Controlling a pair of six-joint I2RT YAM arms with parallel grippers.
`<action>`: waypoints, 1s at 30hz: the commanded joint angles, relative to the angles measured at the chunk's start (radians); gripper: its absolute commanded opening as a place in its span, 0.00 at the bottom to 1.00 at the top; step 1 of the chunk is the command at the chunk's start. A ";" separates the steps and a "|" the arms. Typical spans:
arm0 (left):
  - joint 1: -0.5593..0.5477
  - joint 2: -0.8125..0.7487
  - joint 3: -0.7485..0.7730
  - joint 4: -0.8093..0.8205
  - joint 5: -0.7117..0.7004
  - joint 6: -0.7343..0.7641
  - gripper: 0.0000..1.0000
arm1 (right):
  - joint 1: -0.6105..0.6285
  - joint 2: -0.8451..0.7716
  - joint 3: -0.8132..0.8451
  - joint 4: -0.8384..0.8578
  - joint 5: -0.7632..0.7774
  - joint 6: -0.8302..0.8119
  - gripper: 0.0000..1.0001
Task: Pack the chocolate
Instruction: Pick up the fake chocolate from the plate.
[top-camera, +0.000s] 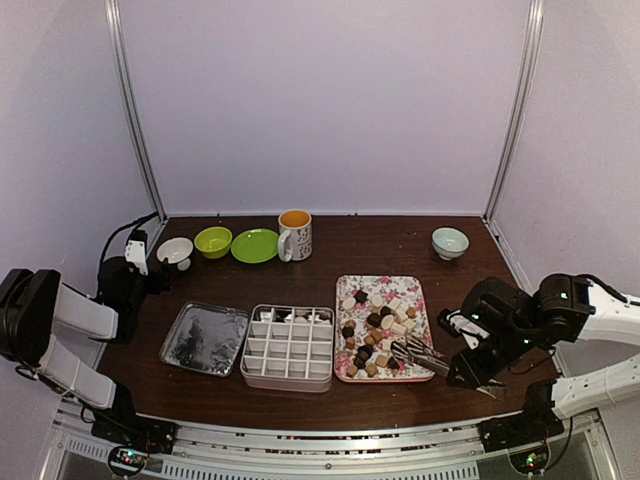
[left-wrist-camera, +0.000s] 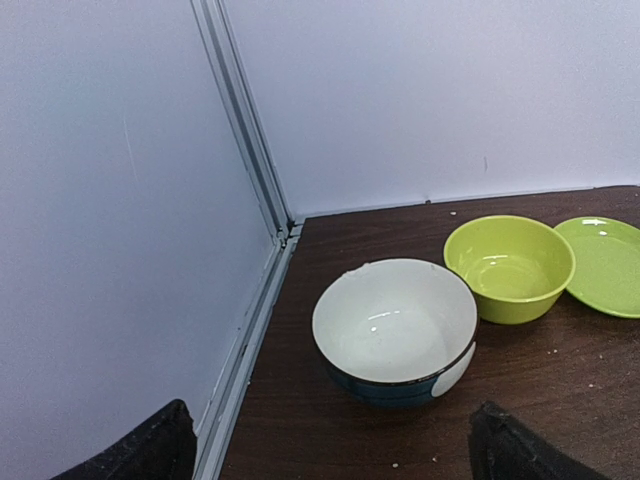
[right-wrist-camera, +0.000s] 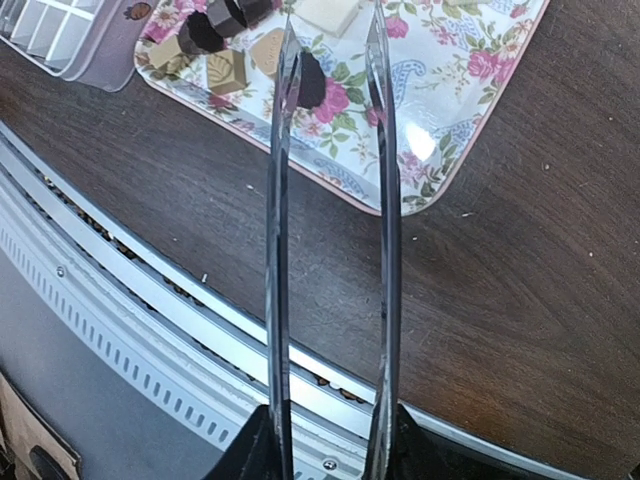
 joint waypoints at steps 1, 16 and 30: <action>0.006 0.001 0.022 0.053 -0.001 -0.006 0.98 | 0.003 -0.051 0.039 -0.007 -0.019 0.011 0.35; 0.007 0.001 0.022 0.052 -0.002 -0.006 0.98 | 0.021 -0.017 -0.017 -0.008 -0.077 -0.022 0.37; 0.007 0.001 0.022 0.052 -0.001 -0.006 0.98 | 0.022 0.061 -0.026 0.047 -0.042 -0.045 0.36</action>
